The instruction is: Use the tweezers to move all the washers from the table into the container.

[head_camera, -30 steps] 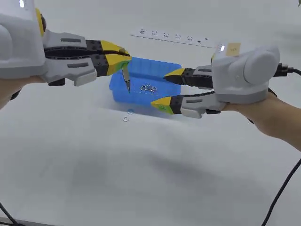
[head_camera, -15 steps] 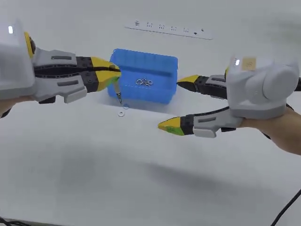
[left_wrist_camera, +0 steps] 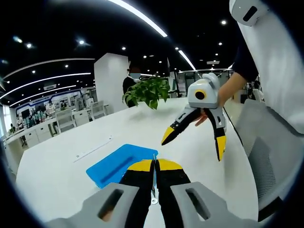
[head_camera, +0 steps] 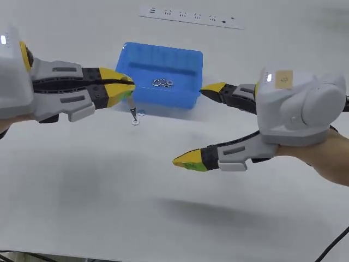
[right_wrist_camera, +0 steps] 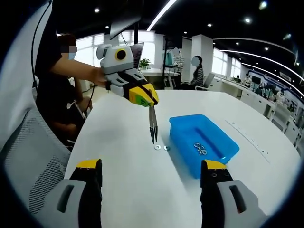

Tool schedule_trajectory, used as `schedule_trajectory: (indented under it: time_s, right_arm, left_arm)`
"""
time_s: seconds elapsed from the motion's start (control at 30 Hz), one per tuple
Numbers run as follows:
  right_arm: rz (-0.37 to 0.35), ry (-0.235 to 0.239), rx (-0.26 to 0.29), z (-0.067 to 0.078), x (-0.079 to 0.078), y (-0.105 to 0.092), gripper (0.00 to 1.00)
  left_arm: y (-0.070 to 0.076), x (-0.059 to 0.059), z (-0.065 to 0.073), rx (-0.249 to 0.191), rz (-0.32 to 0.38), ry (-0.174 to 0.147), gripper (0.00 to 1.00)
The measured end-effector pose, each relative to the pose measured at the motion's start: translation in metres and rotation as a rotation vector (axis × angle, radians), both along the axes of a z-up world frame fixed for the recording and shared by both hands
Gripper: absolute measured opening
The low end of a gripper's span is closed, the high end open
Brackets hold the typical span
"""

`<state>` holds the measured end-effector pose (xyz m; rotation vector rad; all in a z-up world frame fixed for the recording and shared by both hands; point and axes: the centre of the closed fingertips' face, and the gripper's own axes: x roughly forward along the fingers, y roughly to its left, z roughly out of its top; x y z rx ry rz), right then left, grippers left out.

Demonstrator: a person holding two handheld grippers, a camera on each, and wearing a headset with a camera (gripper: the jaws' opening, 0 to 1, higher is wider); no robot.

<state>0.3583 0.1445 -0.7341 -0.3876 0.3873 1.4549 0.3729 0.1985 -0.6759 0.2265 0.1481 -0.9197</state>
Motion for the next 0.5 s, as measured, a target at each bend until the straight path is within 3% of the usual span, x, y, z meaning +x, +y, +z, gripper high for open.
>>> schedule_trajectory:
  time_s: [0.17, 0.5]
  right_arm:
    - [-0.005, 0.034, 0.004, -0.0048, -0.0059, 0.0000, 0.86]
    - [-0.037, 0.048, 0.015, -0.0064, -0.0039, -0.0025, 0.82]
  left_arm:
    - [0.0017, 0.0024, -0.0030, 0.005, 0.002, 0.002, 0.05]
    - [0.0034, 0.0058, -0.0090, 0.001, -0.010, 0.009, 0.05]
